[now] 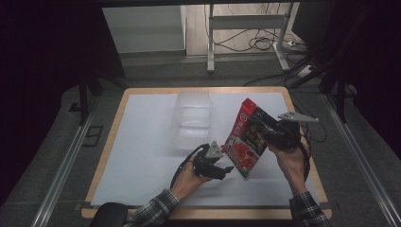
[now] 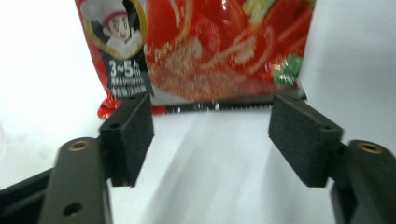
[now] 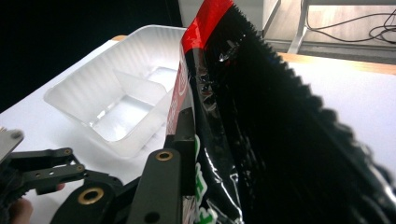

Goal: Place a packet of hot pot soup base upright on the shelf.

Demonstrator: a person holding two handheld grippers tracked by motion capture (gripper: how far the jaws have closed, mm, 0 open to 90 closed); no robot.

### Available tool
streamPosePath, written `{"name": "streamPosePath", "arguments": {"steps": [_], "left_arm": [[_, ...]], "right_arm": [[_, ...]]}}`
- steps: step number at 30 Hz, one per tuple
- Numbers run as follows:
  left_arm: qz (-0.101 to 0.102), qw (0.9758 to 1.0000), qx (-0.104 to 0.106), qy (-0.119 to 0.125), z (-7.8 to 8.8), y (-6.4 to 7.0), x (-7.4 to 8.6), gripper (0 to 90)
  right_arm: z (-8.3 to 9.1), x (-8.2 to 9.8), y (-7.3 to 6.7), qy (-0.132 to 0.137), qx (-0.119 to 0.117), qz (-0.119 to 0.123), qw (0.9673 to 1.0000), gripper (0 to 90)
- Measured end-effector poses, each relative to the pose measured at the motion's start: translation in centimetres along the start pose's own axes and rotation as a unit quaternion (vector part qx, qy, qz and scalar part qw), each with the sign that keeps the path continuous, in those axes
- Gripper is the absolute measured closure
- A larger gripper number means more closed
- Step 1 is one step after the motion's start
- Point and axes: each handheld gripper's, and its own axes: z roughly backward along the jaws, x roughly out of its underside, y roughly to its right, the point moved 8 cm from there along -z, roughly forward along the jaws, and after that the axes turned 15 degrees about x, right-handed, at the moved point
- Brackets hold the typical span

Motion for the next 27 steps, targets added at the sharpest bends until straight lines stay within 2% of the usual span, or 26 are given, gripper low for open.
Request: {"name": "streamPosePath", "arguments": {"steps": [4, 5, 15, 19, 23, 27], "left_arm": [[0.02, 0.9997, 0.01, 0.007, 0.9, 0.3, 0.7, 20.5], [0.029, 0.9993, 0.015, 0.017, 1.4, 0.5, 1.0, 19.4], [0.046, 0.9987, 0.009, 0.021, 3.2, 1.4, 2.5, 6.9], [0.045, 0.9989, 0.001, 0.013, 4.1, 1.9, 3.4, 2.5], [0.048, 0.9985, 0.014, 0.021, 4.9, 2.7, 4.2, 1.6], [0.034, 0.9993, 0.0, 0.016, 5.8, 3.1, 5.0, 1.3]], "right_arm": [[0.2, -0.7, -0.2, 0.0, -0.008, 0.0, 1.0, 72.3], [0.3, -0.8, -0.3, 0.0, -0.009, 0.0, 1.0, 72.4], [0.7, -2.9, -0.6, 0.015, -0.008, 0.007, 0.9998, 72.3], [0.3, -3.7, -0.5, 0.017, -0.009, 0.01, 0.9998, 72.2], [-0.1, -4.2, -0.3, 0.018, -0.011, 0.011, 0.9997, 72.2], [-0.5, -4.7, -0.1, 0.019, -0.012, 0.009, 0.9997, 72.2]]}}
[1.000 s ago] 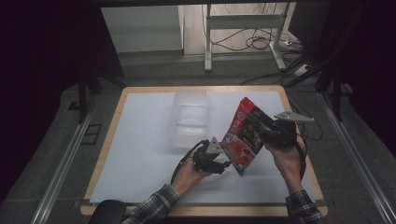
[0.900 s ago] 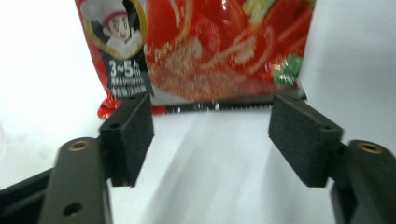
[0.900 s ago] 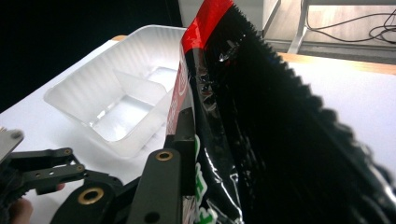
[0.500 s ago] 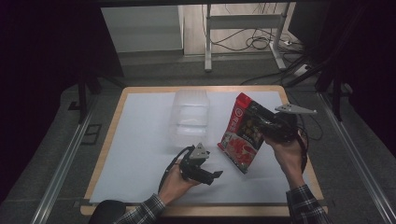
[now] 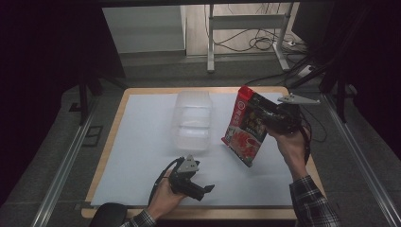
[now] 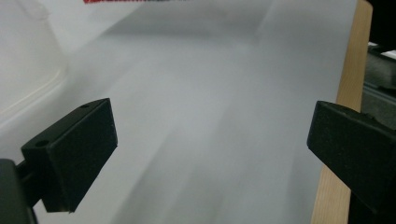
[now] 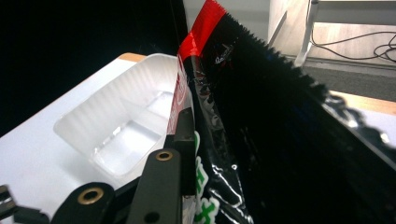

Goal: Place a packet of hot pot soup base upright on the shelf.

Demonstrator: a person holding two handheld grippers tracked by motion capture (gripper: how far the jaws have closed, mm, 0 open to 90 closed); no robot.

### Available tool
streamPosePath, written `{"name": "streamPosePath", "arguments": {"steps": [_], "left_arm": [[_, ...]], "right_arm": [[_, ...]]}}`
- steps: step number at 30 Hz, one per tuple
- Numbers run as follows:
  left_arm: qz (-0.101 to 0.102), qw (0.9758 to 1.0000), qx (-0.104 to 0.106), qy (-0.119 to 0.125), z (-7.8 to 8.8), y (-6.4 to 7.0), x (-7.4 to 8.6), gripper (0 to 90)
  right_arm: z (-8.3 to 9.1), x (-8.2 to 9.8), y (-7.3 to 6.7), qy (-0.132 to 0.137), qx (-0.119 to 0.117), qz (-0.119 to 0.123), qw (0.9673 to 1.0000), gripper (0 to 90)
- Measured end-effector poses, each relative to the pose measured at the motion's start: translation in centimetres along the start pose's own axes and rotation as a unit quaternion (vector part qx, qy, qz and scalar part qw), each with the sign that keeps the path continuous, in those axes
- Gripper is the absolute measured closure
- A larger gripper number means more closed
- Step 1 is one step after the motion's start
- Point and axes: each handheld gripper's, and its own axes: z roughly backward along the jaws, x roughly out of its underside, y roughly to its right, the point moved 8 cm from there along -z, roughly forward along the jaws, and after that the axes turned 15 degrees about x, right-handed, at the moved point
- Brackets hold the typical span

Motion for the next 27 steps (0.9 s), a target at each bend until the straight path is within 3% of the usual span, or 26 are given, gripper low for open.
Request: {"name": "streamPosePath", "arguments": {"steps": [10, 27], "left_arm": [[0.001, 0.9996, -0.027, -0.004, 2.0, -0.3, 2.1, 0.0], [-0.004, 0.9993, -0.035, -0.009, 2.2, -0.5, 2.6, 0.0]], "right_arm": [[-1.4, -2.6, 0.2, 0.012, -0.007, -0.002, 0.9999, 72.0], [-4.8, -6.8, -1.2, 0.023, -0.027, -0.009, 0.9993, 71.8]]}}
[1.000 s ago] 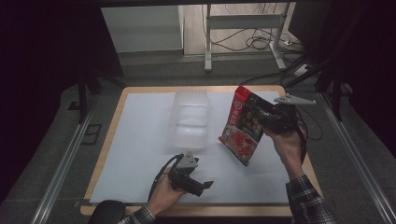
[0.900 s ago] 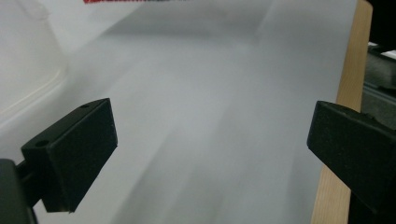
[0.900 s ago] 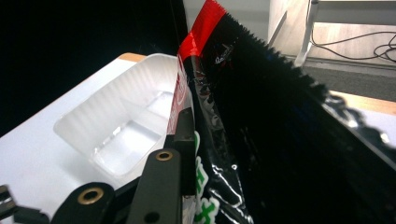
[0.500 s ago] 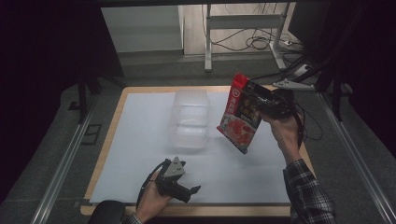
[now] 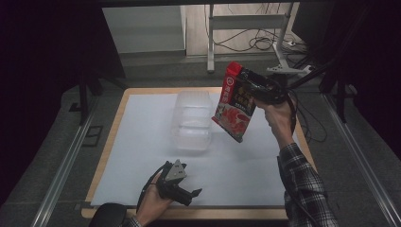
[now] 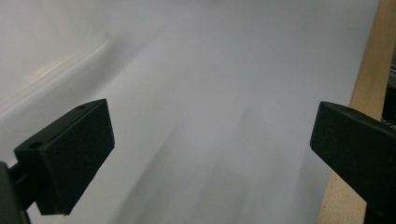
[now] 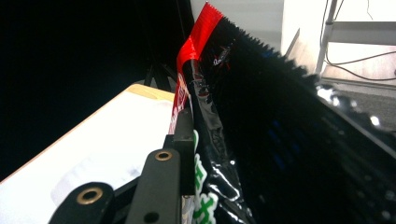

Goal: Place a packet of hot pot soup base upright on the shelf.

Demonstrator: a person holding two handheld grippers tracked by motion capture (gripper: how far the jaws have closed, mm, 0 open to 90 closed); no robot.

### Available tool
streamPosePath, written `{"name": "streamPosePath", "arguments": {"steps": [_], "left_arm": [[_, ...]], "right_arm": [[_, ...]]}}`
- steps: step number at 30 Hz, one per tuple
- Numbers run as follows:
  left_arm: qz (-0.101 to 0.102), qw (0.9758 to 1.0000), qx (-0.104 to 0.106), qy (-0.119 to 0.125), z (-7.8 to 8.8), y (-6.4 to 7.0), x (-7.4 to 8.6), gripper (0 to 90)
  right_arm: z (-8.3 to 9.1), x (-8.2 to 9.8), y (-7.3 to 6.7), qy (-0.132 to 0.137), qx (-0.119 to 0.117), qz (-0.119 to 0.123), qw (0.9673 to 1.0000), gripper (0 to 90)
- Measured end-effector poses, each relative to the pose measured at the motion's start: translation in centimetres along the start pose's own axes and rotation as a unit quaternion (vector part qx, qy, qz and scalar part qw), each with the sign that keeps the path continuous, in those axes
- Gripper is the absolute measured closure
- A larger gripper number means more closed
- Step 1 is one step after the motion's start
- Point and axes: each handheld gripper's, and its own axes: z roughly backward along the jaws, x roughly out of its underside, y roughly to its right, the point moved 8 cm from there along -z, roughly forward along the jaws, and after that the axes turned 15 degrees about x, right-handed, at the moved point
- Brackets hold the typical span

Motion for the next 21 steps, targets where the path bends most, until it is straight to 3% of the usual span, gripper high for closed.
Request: {"name": "streamPosePath", "arguments": {"steps": [9, 21], "left_arm": [[0.008, 0.9999, -0.001, 0.01, 0.9, -0.3, 0.1, 0.0], [0.011, 0.9999, 0.001, 0.011, 1.1, -0.4, 0.3, 0.0]], "right_arm": [[-1.6, -1.4, -0.3, 0.006, -0.002, -0.002, 1.0, 71.8], [-5.0, -3.2, -2.0, 0.009, -0.01, 0.009, 0.9999, 71.7]]}}
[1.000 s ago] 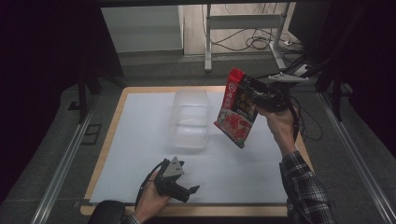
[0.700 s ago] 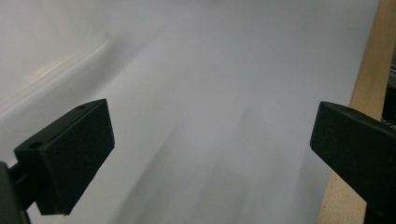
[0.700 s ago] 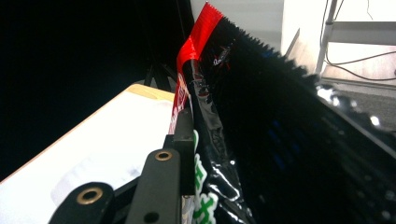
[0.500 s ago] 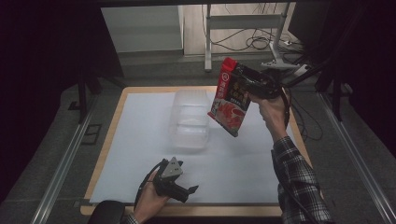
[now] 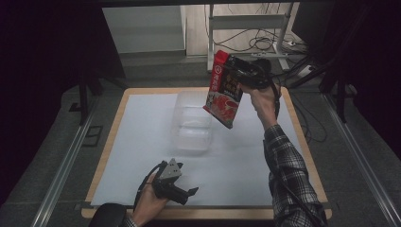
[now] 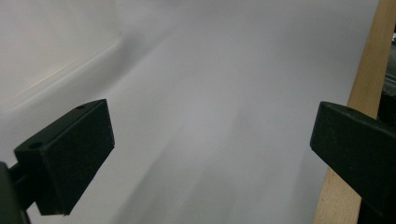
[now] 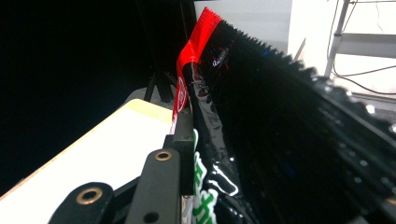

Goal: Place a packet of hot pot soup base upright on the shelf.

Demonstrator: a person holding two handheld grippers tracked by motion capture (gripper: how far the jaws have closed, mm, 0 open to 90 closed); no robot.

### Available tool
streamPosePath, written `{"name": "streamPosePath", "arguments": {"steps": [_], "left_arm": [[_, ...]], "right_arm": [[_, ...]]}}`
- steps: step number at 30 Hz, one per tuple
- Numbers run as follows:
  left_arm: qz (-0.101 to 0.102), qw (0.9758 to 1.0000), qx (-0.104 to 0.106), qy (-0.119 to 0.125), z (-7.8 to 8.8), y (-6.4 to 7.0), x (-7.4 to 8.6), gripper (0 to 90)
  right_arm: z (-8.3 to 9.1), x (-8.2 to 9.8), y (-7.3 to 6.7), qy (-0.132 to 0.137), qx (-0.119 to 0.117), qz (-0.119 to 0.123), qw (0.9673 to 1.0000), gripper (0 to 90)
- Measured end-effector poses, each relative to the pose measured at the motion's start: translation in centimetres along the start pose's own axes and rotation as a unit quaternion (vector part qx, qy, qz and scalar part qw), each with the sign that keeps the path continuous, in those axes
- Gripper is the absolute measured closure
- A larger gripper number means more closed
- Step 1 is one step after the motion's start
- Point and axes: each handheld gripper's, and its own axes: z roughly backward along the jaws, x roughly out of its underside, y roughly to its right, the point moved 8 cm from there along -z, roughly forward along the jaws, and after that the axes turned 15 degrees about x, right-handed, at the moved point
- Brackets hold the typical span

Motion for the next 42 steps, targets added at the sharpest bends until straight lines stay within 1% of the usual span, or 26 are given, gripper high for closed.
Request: {"name": "streamPosePath", "arguments": {"steps": [7, 11, 13, 14, 20, 23, 27, 34, 35, 36, 40, 41, 42], "left_arm": [[0.004, 1.0, 0.001, 0.003, 0.2, -0.2, 0.1, 0.0], [0.003, 1.0, 0.003, 0.001, 0.0, -0.1, 0.1, 0.0], [0.0, 1.0, 0.005, -0.004, 0.0, -0.1, 0.2, 0.0], [0.002, 1.0, 0.007, -0.002, -0.1, 0.0, 0.1, 0.0], [0.002, 0.9999, 0.008, -0.005, -0.1, 0.0, 0.2, 0.0], [0.003, 0.9999, 0.01, -0.006, -0.1, 0.0, 0.2, 0.0], [0.004, 0.9999, 0.011, -0.007, -0.2, 0.0, 0.3, 0.0], [0.008, 0.9998, 0.015, -0.009, -0.2, 0.0, 0.3, 0.0], [0.008, 0.9998, 0.015, -0.01, -0.3, 0.0, 0.4, 0.0], [0.008, 0.9998, 0.016, -0.011, -0.3, 0.0, 0.4, 0.0], [0.008, 0.9998, 0.016, -0.01, -0.4, 0.1, 0.4, 0.0], [0.008, 0.9998, 0.016, -0.01, -0.4, 0.1, 0.4, 0.0], [0.008, 0.9998, 0.016, -0.01, -0.3, 0.0, 0.4, 0.0]], "right_arm": [[-2.2, -0.8, -0.9, 0.005, -0.009, 0.008, 0.9999, 71.8], [-3.4, -1.2, -1.5, 0.009, -0.014, 0.014, 0.9998, 71.8], [-4.0, -1.4, -1.8, 0.011, -0.016, 0.019, 0.9996, 71.8], [-4.3, -1.4, -2.1, 0.012, -0.018, 0.022, 0.9995, 71.8], [-6.3, -1.5, -3.1, 0.018, -0.029, 0.037, 0.9987, 71.8], [-7.2, -1.5, -3.8, 0.019, -0.031, 0.046, 0.9983, 71.9], [-8.4, -1.3, -4.7, 0.022, -0.035, 0.06, 0.9973, 71.9], [-10.2, -0.7, -5.6, 0.027, -0.033, 0.082, 0.9957, 71.9], [-10.7, -0.3, -6.0, 0.025, -0.037, 0.086, 0.9953, 71.9], [-10.7, -0.3, -6.0, 0.025, -0.037, 0.086, 0.9953, 71.9], [-11.4, 0.8, -6.7, 0.019, -0.044, 0.094, 0.9944, 71.7], [-11.8, 1.3, -7.0, 0.014, -0.047, 0.096, 0.9942, 71.6], [-11.8, 1.3, -7.0, 0.014, -0.047, 0.096, 0.9942, 71.6]]}}
